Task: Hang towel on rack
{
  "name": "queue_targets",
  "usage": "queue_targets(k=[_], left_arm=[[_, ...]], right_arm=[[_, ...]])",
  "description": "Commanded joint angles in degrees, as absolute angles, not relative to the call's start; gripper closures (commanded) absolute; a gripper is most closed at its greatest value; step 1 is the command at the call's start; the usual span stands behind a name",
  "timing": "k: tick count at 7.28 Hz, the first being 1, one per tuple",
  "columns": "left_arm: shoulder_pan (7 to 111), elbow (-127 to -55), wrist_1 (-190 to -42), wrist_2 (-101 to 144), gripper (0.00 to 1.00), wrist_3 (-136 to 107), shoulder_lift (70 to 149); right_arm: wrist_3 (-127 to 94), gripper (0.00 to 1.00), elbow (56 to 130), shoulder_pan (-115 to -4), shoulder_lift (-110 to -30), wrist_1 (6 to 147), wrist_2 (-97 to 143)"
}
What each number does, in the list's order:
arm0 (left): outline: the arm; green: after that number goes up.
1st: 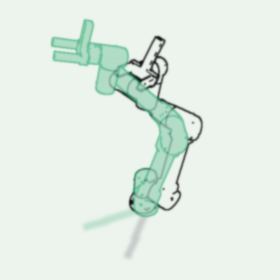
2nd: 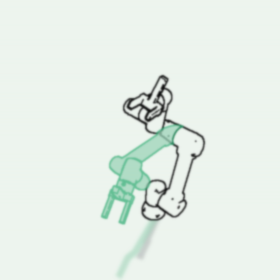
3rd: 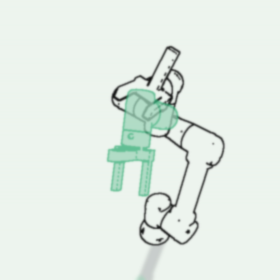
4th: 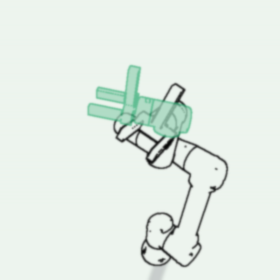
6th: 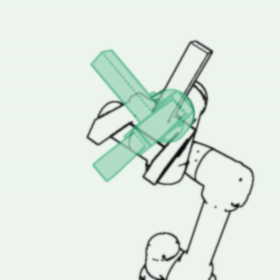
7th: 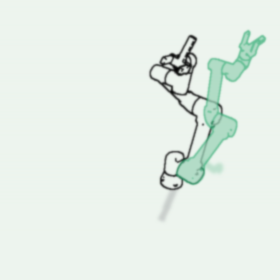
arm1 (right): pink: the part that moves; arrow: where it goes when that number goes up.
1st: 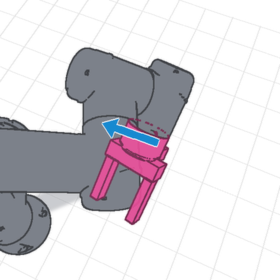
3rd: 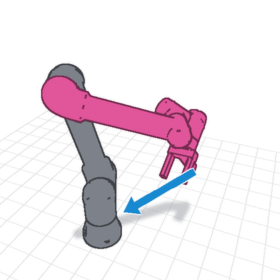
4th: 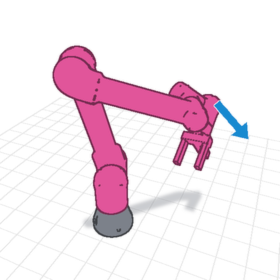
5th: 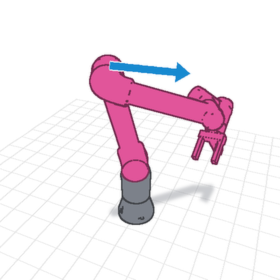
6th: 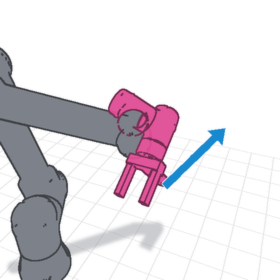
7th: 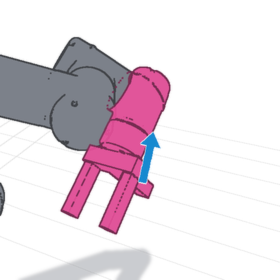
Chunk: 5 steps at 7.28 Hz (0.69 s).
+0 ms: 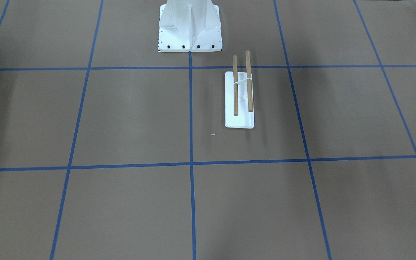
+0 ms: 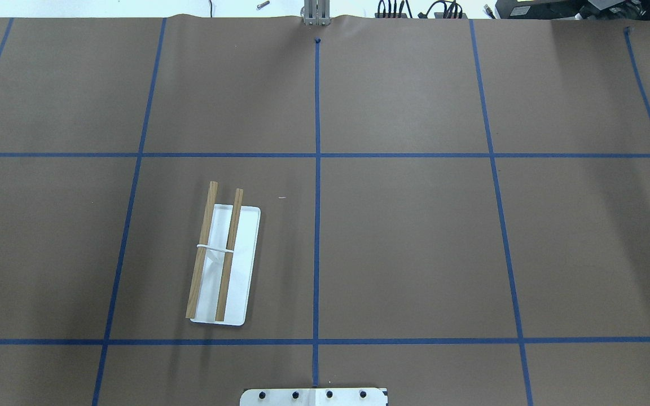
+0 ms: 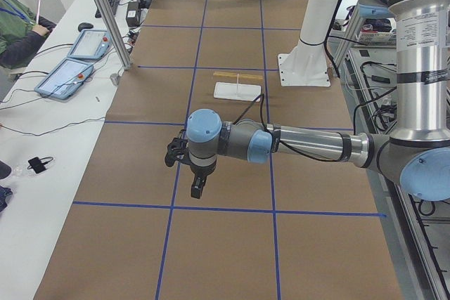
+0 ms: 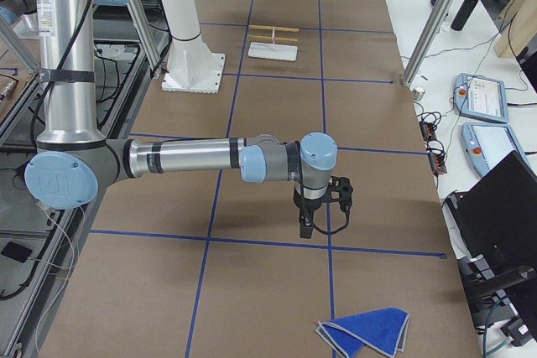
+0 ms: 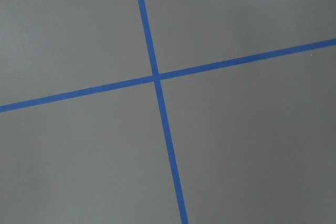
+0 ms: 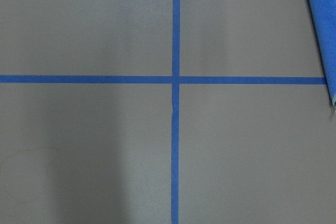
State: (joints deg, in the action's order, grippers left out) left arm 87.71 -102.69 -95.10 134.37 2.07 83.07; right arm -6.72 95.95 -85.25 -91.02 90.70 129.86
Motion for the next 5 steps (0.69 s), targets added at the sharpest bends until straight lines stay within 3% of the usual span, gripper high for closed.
queue_targets(k=[1,5], left_arm=[[87.8,-102.66,-95.18,134.21,0.01,2.28,82.97],[87.89,-103.79,-98.68,134.38,0.01,4.39,83.41]], right_arm=[[-6.77,0.0,96.32,-85.25,-90.97,90.7,129.9],[-6.33,0.0,99.57,-84.9,-90.79,90.09,129.99]])
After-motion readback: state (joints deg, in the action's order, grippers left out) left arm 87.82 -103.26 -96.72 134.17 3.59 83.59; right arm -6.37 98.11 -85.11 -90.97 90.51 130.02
